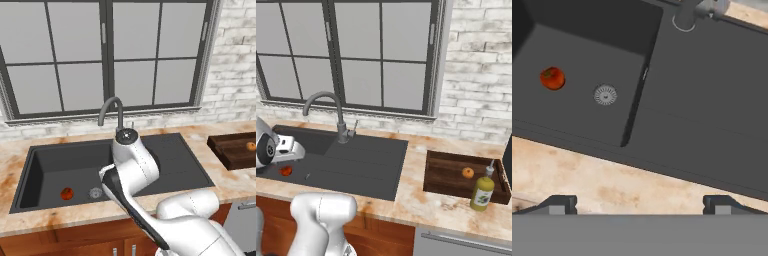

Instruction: Pick up all produce items and place them in the sink. Turn on the sink faucet to wash them. Then turn the sink off and put them in the tray.

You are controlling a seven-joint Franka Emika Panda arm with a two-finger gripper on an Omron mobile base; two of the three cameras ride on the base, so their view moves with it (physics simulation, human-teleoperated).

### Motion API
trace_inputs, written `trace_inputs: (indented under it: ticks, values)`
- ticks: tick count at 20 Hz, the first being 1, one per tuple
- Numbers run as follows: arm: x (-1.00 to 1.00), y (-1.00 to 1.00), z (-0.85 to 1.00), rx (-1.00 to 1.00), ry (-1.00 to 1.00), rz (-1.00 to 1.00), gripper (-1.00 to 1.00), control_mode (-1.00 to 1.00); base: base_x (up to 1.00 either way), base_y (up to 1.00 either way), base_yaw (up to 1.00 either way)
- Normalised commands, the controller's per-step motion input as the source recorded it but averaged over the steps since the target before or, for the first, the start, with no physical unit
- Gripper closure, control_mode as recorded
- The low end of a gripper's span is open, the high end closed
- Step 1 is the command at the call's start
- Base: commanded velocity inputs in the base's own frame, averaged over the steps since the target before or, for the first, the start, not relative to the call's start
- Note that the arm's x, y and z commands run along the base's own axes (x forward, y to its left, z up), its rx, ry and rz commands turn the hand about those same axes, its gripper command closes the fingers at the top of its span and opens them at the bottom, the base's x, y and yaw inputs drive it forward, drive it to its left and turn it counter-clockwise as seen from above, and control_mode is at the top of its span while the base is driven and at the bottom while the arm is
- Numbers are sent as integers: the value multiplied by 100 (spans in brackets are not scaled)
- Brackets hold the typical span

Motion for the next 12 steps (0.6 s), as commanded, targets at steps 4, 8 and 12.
trace_inputs:
  ticks: [4,8,12]
  values:
    - [27,94,-12,-4,0,0,-100,-100,0,0,0]
    - [35,88,-25,-2,7,0,-100,-100,0,0,0]
    - [40,64,-30,0,11,0,-100,-100,0,0,0]
